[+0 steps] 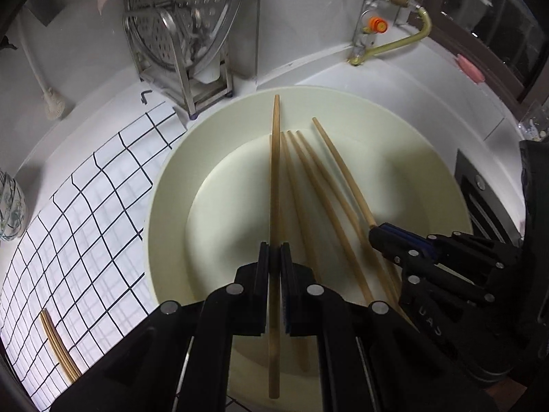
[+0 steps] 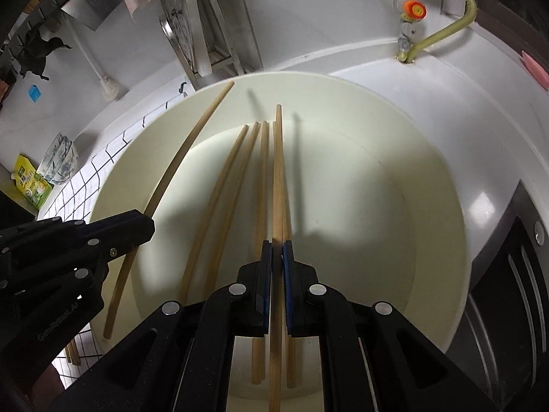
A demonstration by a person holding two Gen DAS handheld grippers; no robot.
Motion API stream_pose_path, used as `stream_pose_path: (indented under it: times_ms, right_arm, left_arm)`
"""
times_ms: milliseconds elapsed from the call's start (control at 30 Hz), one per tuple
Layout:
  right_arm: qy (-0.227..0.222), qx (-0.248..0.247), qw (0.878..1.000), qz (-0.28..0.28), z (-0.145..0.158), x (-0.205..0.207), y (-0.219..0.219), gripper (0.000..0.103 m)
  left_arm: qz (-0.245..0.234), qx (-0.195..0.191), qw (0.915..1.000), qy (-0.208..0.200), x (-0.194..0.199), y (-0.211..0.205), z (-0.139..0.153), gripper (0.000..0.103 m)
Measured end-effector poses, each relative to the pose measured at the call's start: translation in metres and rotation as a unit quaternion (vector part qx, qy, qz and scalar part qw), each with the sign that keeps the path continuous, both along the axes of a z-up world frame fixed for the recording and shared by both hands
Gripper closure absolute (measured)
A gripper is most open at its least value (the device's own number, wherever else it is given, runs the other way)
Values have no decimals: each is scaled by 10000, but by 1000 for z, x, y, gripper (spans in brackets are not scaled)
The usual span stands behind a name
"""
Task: Organize utensils
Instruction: 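Lift both held chopsticks and carry them over the cream basin, then open both tools to drop the chopsticks into the basin, then move both open tools back over the remaining chopstick bundle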
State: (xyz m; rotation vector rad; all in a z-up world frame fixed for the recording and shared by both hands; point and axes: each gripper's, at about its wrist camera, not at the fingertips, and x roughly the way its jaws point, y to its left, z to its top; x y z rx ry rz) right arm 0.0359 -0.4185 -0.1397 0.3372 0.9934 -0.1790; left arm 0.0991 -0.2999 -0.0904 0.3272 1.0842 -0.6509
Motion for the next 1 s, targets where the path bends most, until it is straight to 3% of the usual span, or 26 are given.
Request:
stream_pose_path:
  times_ms: [200,300,333,400,1000]
  right_arm:
    - [60,55,10000,-26,-4,2,-2,97]
    - [16,110,9999,-49,-3,2,-4,96]
    - [-1,106,9999,-70,-2,2,-5,95]
    - [-51,100,9999,-103,1,1,-5,87]
    - [-302,-8,9995,53,34,-1,31,85]
  left_arm:
    - [62,7,10000,-18,5,0,-3,95]
    - [97,-42,9999,-15,5,3,-3,83]
    - [101,-31,9999,-42,5,4,-2,75]
    - [130,-41,9999,-90,4,5,1,71]
    - [560,-161,9978,-317,4,70,34,62]
